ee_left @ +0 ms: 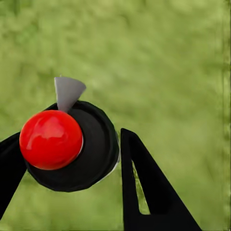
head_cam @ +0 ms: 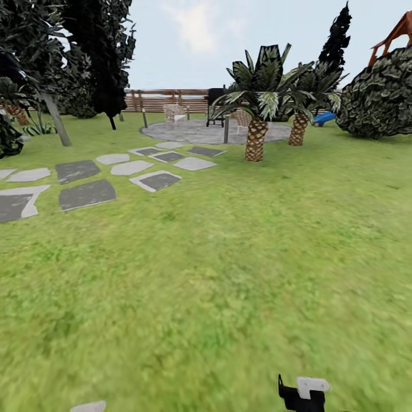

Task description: In the garden, pick up the pesticide atomizer on the floor and spray pesticide onto both trees until each tree trunk is fully covered.

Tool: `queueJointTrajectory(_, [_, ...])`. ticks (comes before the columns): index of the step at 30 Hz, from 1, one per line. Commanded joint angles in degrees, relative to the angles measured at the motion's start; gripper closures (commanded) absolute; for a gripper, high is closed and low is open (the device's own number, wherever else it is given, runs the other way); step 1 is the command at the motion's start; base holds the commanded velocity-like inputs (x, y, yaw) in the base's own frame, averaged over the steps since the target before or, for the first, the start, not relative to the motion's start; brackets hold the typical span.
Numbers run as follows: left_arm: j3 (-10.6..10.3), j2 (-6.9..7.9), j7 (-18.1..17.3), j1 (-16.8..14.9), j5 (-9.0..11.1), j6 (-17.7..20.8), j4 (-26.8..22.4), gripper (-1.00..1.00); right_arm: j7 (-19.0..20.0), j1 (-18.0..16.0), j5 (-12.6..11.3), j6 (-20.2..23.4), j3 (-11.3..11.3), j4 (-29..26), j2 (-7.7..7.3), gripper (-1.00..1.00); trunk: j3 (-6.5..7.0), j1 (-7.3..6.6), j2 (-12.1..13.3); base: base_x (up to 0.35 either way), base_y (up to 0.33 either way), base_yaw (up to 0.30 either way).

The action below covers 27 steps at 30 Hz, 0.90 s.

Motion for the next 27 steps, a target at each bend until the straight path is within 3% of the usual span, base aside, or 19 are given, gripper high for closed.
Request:
queueJointTrajectory(1, [-0.51, 0.01, 0.21, -0.02, 0.42, -0.18, 0.02, 1.00, -0.34, -0.05, 0.62, -0.10, -0.25, 0.08, 0.01, -1.00, -0.05, 0.00, -0.02, 0.095, -0.239, -0.300])
queueJointTrajectory(27, [-0.51, 0.04, 0.23, -0.02, 0.42, -0.18, 0.02, 1.00, -0.34, -0.05, 0.61, -0.10, -0.25, 0.08, 0.01, -1.00, -0.05, 0.00, -0.02, 0.164, -0.230, -0.300])
